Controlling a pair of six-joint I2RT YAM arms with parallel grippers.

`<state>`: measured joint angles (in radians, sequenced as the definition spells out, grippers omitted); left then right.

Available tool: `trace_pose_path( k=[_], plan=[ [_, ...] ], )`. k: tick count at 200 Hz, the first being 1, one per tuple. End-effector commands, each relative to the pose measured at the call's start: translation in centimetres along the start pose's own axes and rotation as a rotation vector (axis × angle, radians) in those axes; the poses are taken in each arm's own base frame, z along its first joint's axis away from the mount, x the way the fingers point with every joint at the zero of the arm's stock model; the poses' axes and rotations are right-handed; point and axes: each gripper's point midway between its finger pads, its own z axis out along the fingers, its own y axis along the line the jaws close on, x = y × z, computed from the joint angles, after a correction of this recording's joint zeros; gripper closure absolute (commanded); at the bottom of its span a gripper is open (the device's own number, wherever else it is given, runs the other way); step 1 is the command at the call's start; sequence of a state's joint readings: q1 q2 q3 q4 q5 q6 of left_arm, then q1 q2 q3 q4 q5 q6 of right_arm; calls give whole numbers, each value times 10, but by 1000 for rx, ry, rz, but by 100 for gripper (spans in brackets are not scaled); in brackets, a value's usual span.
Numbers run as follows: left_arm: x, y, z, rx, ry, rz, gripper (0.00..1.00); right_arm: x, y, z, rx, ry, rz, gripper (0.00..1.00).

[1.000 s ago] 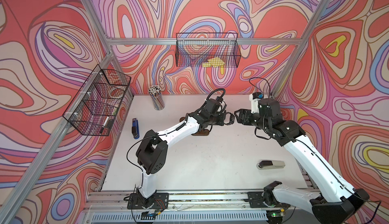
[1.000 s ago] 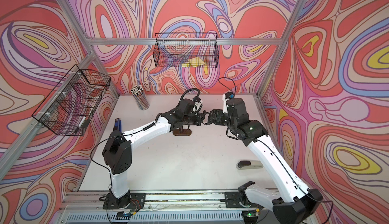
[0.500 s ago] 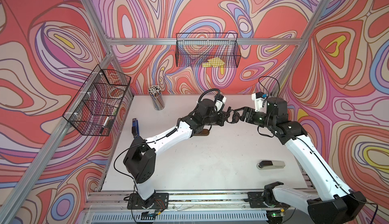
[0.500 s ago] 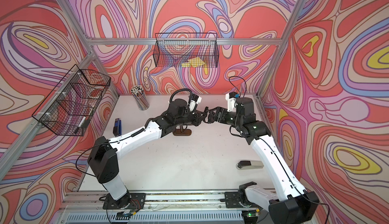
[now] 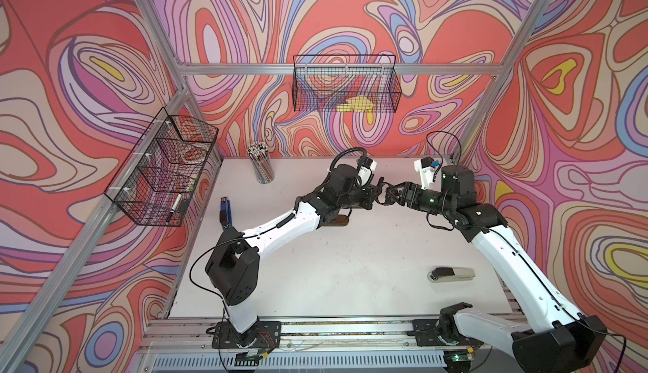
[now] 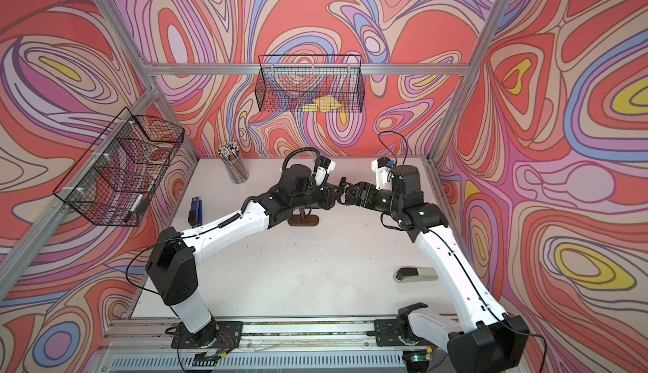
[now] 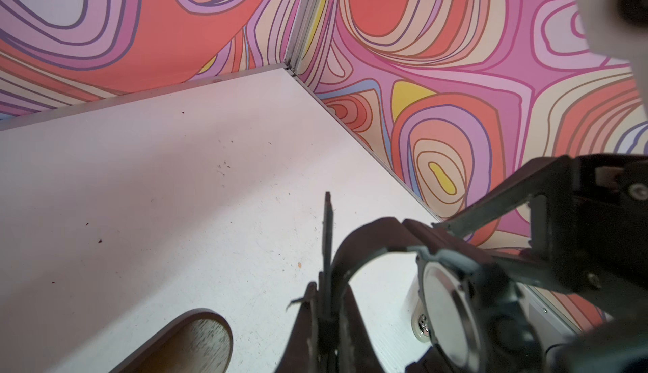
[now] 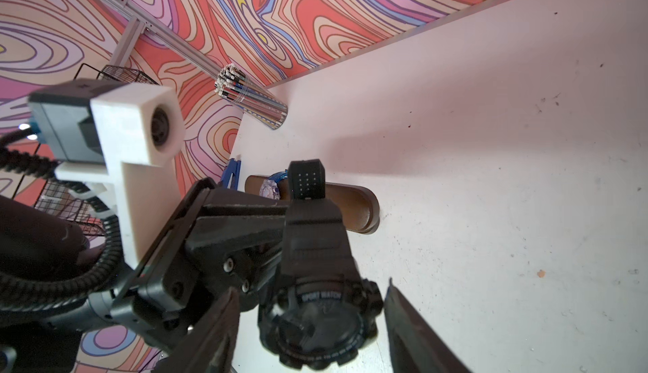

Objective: Place watch on stand
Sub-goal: Pick up the watch at the center of the board.

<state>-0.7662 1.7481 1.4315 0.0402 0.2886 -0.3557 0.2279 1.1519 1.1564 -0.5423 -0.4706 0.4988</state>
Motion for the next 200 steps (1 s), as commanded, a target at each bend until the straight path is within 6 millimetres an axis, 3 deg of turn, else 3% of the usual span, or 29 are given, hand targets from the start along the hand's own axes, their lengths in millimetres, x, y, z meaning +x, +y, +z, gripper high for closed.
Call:
trace_pose_path(
  k=[1, 107, 200],
  plan=[
    [-27, -5, -16, -2, -62, 33, 100, 3, -2, 2, -7, 16, 1, 36],
    [-32, -1, -18, -9, -69, 28, 100, 12, -12, 15, 0, 48, 9, 32],
    [-29, 0, -15, -7, -65, 20, 100, 7, -3, 23, -73, 42, 13, 36]
  ],
)
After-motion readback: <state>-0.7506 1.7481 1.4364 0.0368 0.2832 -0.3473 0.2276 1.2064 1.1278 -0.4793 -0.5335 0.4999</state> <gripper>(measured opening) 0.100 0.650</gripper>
